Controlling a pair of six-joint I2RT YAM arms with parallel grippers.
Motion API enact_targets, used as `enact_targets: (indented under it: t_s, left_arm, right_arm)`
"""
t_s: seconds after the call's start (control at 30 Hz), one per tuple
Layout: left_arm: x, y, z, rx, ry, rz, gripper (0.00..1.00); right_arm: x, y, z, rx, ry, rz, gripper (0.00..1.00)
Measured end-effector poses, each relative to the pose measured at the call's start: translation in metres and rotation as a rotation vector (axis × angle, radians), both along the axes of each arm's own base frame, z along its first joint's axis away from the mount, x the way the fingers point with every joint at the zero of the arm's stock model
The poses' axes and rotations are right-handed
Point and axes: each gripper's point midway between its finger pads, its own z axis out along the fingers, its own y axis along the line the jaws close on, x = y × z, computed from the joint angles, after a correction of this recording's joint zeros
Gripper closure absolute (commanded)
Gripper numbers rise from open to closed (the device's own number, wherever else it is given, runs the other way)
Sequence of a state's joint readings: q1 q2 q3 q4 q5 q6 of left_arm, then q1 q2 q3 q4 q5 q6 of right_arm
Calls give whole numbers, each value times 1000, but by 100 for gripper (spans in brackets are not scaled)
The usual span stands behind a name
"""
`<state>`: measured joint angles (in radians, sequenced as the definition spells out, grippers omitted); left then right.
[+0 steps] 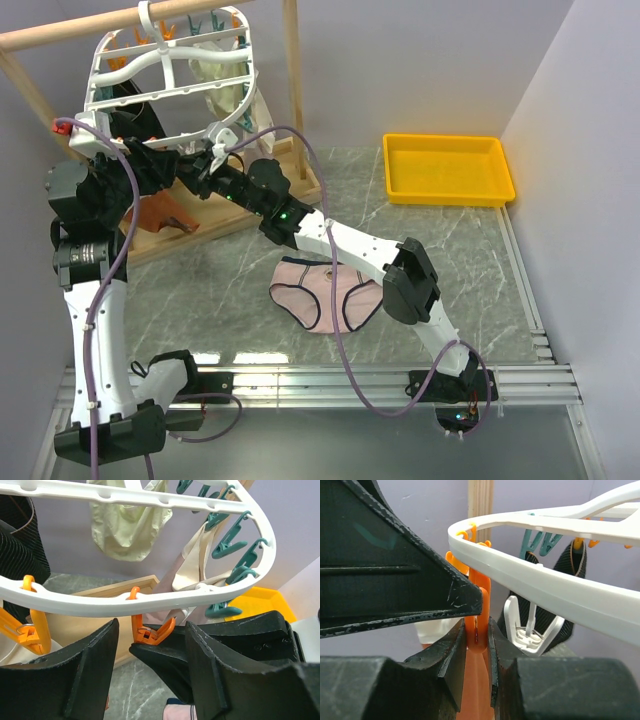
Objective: Clip the underwear to the hanger
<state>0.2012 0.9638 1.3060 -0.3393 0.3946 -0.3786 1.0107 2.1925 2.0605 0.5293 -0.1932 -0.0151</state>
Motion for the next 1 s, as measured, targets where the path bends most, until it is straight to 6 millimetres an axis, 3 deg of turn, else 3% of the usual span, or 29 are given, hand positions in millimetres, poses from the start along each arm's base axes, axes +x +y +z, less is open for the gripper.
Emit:
enact_targets:
  t_s: [0.2,0.47,0.6,0.7,0.8,0.9,1.0]
  left_arm:
    - [1,-1,1,2,-10,-6,40]
    - [12,-3,-3,-4,-13,-36,53]
    - [15,-7,-4,-4,-14,-57,50]
    - [16,-7,-4,-3,-17,-59,53]
    - [16,-8,-5,-3,-18,-66,63]
    - [16,-8,-3,-2,-26,-69,84]
    - [18,-7,-2,-3,-34,-68,93]
  right_arm:
    - [-1,0,0,5,14,18,100]
    - [-2,0,-1,7,24,39,100]
    - [1,-2,-2,9,31,43,100]
    - [1,-2,-1,14,32,50,100]
    - [0,-2,-1,14,38,58,100]
    - [1,-3,-2,15,44,62,100]
    - [1,-3,-2,19,50,61,84]
